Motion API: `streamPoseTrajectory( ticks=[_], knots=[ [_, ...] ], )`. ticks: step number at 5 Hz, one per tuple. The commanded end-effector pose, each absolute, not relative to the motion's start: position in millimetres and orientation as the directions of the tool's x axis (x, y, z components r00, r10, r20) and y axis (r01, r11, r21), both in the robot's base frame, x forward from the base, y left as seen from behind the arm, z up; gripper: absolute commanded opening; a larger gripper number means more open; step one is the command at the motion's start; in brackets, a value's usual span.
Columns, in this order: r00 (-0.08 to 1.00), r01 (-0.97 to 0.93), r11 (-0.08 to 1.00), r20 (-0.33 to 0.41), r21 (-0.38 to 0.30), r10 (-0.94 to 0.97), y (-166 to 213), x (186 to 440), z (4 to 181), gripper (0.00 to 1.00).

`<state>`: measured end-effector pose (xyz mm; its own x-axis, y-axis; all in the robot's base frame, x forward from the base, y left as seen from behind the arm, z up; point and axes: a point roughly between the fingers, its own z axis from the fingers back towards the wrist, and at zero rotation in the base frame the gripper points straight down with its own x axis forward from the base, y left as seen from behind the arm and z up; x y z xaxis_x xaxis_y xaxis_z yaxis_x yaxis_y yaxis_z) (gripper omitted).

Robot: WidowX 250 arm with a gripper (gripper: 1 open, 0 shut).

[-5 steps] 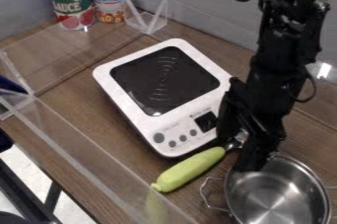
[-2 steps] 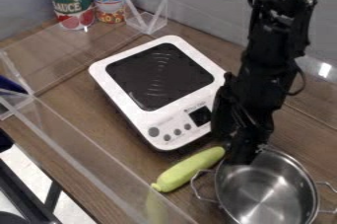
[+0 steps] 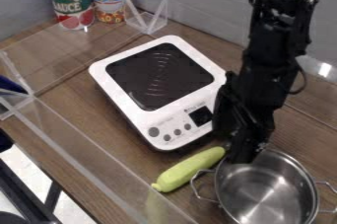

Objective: Remove silver pot from the white and black stove top and place it on the table

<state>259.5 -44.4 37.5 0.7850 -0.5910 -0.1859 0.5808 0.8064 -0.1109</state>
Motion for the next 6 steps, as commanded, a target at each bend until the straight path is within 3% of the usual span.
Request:
streamPoseTrajectory(
  ticks=[1, 3, 5, 6],
  knots=[
    [0.745, 0.654, 0.753, -0.111, -0.072, -0.658, -52.2, 273.3, 55.6, 1.0],
    [0.785, 0.607, 0.791, -0.097, -0.073, -0.611, -44.5, 275.6, 51.5, 1.0],
    [0.735, 0.668, 0.74, -0.084, -0.081, -0.673, -40.7, 270.7, 49.9, 1.0],
    [0.786, 0.608, 0.789, -0.079, -0.086, -0.614, -48.0, 271.2, 52.0, 1.0]
  ],
)
